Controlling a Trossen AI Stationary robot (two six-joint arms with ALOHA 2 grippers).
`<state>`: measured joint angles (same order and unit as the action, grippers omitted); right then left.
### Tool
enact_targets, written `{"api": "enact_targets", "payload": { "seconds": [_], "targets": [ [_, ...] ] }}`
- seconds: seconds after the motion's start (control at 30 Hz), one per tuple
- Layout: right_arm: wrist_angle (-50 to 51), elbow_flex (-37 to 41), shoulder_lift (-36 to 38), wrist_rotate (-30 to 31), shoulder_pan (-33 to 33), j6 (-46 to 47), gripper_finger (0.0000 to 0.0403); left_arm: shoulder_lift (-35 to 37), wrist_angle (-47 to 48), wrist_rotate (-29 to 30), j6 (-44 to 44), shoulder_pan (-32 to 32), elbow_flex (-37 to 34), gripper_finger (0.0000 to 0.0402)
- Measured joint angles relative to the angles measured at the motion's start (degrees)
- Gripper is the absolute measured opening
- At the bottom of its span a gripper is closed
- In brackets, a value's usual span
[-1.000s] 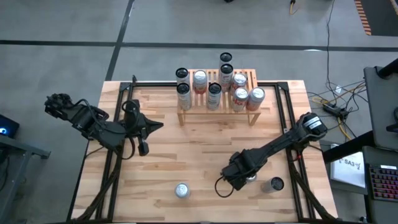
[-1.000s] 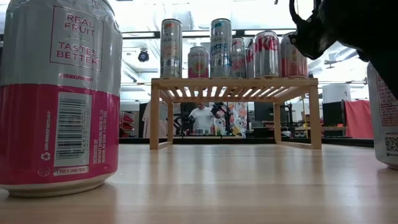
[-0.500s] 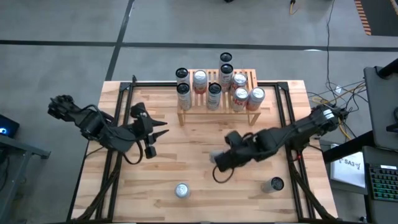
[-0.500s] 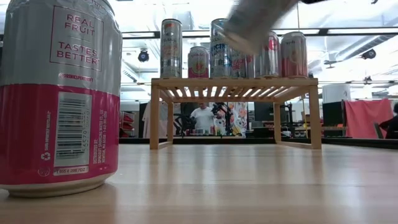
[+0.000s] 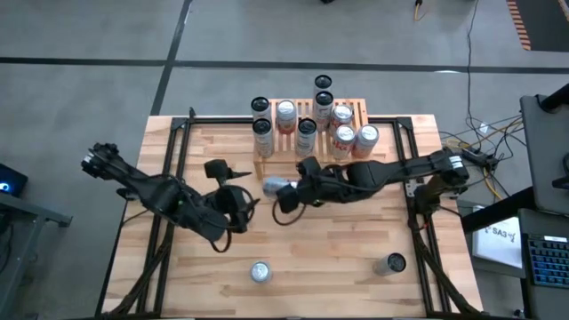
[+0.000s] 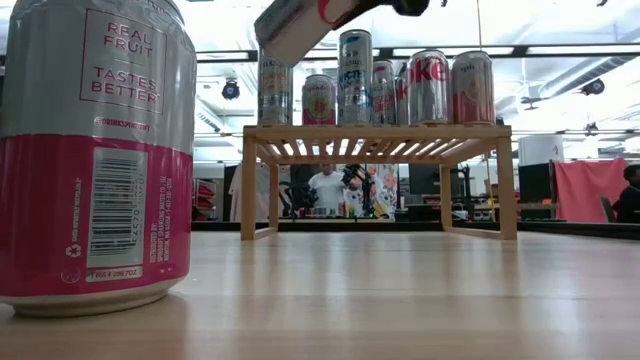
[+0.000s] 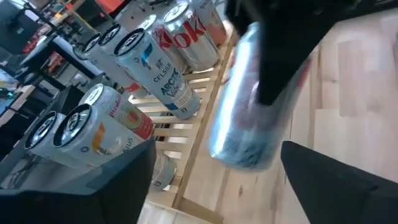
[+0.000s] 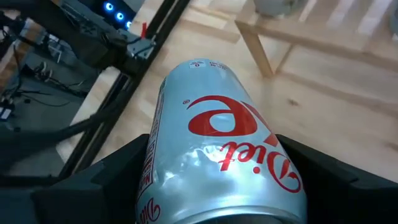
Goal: Place canned beverage on shelf
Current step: Put the silver soda can on the shelf aligned with the other silver soda cans
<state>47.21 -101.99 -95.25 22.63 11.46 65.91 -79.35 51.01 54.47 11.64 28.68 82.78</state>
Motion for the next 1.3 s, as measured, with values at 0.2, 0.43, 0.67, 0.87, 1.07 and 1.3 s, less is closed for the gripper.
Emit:
{"api": "enact_targets", "payload": {
  "seconds": [0.2,0.43,0.67,0.87,1.07,1.3],
  "targets": [
    [-1.4,-2.9,-1.6,0.1,-2.1,-2.9,0.0295,-2.5,0.0,0.0,1.4,-0.5,0.0,0.0359],
    [-2.9,-6.3,-3.2,0.1,-3.2,-3.6,0.0295,-4.0,0.0,0.1,2.0,-1.9,0.0,0.0364],
    [-3.4,-8.3,-4.7,-3.1,-3.2,-1.2,0.0295,-5.8,0.0,0.5,-0.1,-3.3,0.0,0.0364],
    [-7.0,-8.1,-5.2,-6.3,-3.2,-0.1,0.0295,-5.9,0.0,0.4,0.3,-4.1,0.0,0.0363],
    [-7.9,-8.2,-5.3,-6.7,-3.2,-0.1,0.0295,-5.9,0.2,0.4,-0.2,-4.2,0.0,0.0341],
    [-8.8,-8.2,-5.3,-7.7,-3.2,-0.8,0.0295,-5.9,0.6,0.5,0.1,-4.4,0.0,0.0297]
  ]
}}
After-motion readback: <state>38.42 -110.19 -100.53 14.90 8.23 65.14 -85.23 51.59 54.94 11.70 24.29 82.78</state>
